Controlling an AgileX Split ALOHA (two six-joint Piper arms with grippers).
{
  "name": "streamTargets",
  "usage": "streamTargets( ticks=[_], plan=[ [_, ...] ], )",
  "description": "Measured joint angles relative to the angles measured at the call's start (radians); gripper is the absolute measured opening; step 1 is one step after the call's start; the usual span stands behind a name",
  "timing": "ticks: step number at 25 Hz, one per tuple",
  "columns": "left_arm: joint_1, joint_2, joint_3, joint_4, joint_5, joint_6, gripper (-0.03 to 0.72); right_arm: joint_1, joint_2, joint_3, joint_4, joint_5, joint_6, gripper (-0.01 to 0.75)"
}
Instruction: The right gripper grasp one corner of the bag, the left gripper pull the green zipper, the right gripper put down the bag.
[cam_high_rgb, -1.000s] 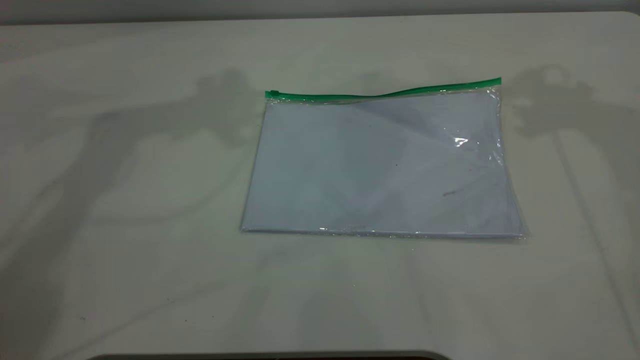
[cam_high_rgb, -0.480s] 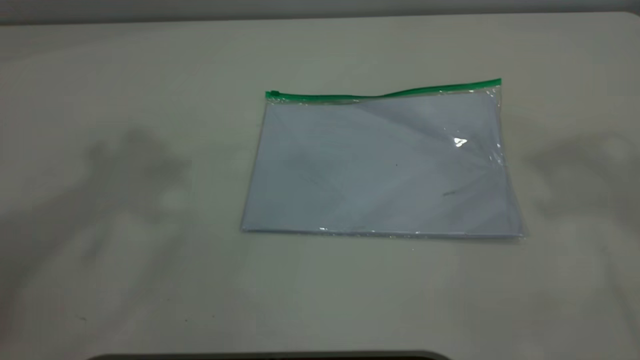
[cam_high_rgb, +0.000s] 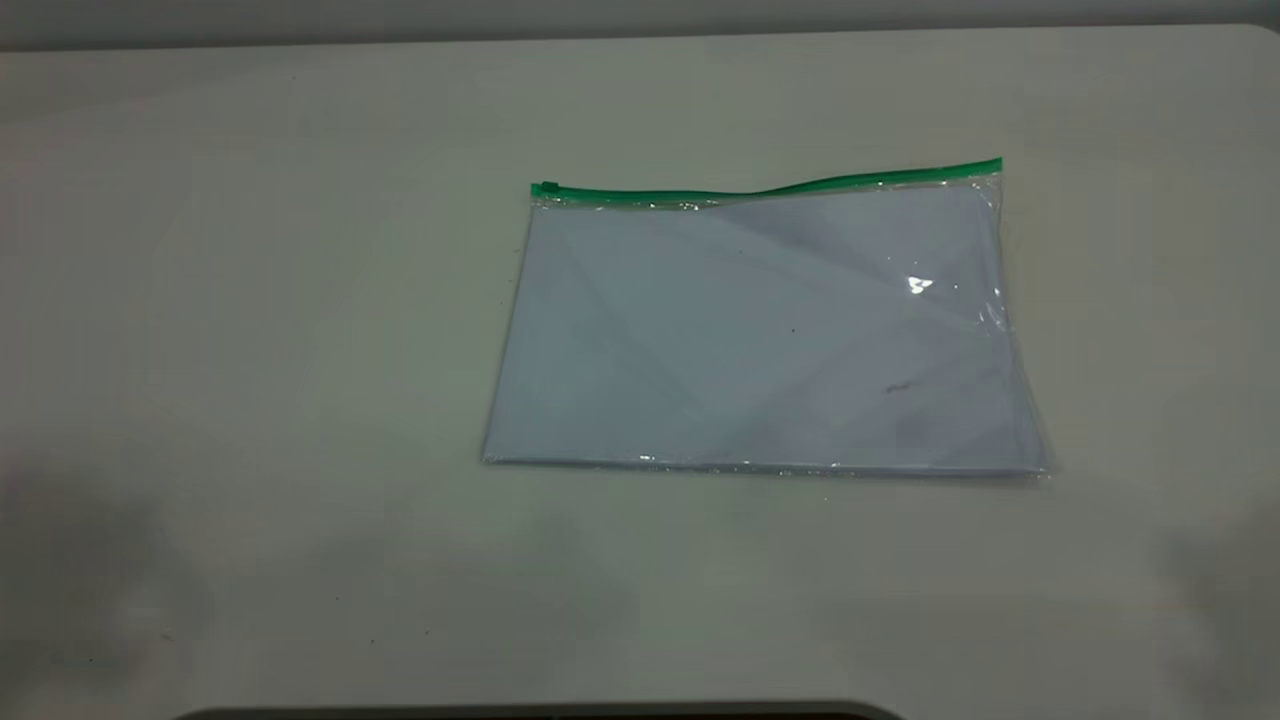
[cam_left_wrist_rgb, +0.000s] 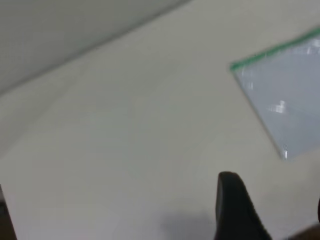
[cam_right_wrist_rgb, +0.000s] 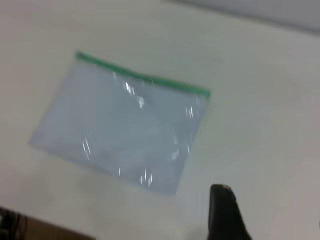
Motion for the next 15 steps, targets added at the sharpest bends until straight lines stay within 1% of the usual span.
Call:
streamTargets(
  ticks=[7,10,15],
  plan=[
    [0.0,-0.325,0.43,0.02,-0.004,-0.017,0.46,0.0,-0.249,0.311,-0.065,0.0,0.102,0.487],
    [0.0,-0.443,0.567,0.02,-0.005,-0.039,0.46,0.0,-0.347,0.435,-0.114,0.0,0.137,0.487],
    [0.0,-0.568,0.733,0.02,-0.006,-0.113,0.46,0.0,-0.501,0.6,-0.185,-0.011,0.203,0.487]
  ],
)
